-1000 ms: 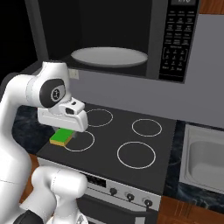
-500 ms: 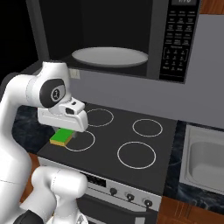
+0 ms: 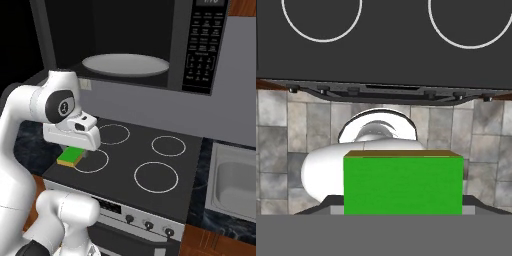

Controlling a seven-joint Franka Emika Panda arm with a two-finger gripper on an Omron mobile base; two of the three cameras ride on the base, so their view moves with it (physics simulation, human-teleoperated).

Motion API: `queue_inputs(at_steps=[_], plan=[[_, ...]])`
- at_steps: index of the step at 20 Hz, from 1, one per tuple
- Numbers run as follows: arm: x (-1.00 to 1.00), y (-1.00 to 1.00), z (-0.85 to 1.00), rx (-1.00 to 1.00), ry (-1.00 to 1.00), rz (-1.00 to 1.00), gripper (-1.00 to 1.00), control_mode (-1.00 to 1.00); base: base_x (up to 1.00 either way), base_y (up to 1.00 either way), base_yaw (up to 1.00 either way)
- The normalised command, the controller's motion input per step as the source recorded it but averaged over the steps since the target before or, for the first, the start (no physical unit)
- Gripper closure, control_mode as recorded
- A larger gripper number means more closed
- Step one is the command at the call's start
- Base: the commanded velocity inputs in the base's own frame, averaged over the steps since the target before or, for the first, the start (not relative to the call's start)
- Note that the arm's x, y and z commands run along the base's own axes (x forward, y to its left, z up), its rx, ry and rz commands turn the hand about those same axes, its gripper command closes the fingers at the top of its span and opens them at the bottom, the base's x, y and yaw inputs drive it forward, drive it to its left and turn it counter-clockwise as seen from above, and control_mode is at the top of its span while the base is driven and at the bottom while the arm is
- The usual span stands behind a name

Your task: Place the sponge inside the microwave to prepare for sanitizing.

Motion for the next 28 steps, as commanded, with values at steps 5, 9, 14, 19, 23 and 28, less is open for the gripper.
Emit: queue_inputs(at_steps=[5,9,14,19,23,28], plan=[[0.0,0.0,0.0,0.0,0.0,0.0,1.0,1.0,0.0,0.0,0.0],[0.0,-0.01,0.0,0.0,0.0,0.0,1.0,-1.0,0.0,0.0,0.0],[0.0,-0.01,0.22,-0.01,-0.07,0.0,1.0,-1.0,0.0,0.0,0.0],[0.0,0.0,0.42,-0.05,-0.2,0.06,1.0,-1.0,0.0,0.0,0.0],[-0.11,0.0,0.61,-0.13,-0.16,0.01,1.0,-1.0,0.0,0.0,0.0],[-0.16,-0.06,0.65,-0.08,-0.14,0.0,1.0,-1.0,0.0,0.0,0.0]])
